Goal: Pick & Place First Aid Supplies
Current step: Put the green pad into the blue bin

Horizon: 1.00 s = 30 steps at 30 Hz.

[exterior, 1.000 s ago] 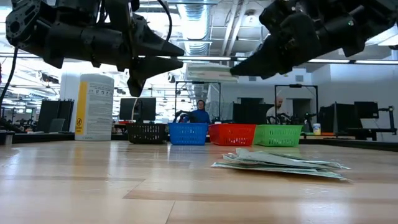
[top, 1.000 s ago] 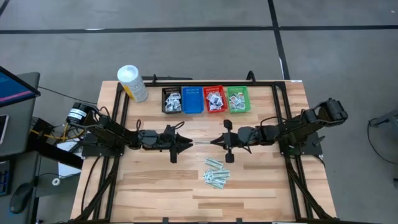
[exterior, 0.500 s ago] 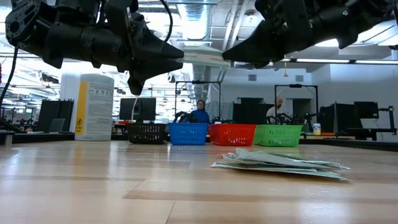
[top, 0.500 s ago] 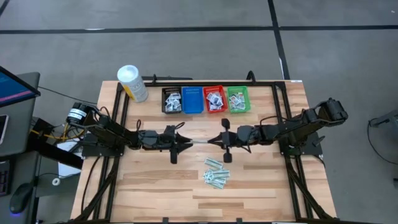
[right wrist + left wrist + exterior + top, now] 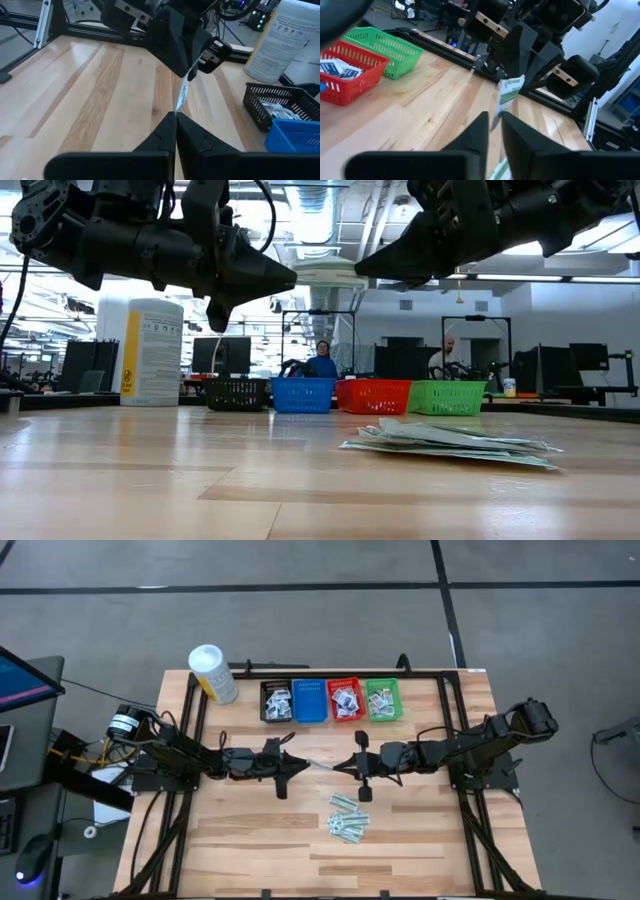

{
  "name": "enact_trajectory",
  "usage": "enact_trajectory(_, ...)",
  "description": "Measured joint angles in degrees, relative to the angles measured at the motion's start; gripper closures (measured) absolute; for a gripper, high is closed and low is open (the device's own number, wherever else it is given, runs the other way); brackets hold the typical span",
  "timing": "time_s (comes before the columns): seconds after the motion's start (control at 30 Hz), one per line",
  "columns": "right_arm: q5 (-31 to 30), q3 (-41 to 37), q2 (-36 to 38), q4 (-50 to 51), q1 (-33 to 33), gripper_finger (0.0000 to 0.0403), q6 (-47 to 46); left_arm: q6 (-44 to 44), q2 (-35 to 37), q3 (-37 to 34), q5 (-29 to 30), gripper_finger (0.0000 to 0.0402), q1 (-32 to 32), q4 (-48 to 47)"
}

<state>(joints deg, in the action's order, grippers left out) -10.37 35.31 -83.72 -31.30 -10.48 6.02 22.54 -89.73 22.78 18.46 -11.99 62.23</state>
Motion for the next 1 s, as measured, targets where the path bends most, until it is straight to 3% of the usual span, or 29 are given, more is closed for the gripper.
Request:
enact_trajectory(0.1,0.0,0.0,0.0,0.1,0.0,0.0401,0.0,-0.8,0.0,0.0,0.0,0.0392,0.0,0.8)
enact_trajectory(0.47,-0.2,0.0,0.0,0.4,0.0,0.0386,0.1,-1.3,0.0,0.0,-0.5,0.0397,-0.1,1.1)
enact_trajectory(0.7,-10.1,0.0,0.0,3.6,0.1,0.0314,0.1,-1.3,0.0,0.0,-0.9,0.0397,-0.5,0.9)
enact_trajectory(0.83,-9.9,0.0,0.0,3.2,-0.1,0.0268,-1.1,-1.3,0.0,0.0,-0.9,0.0396,-0.5,0.8)
enact_trajectory(1.0,-5.2,0.0,0.0,3.7,-0.1,0.0208,-5.4,-1.3,0.0,0.0,-0.9,0.0397,-0.5,0.8)
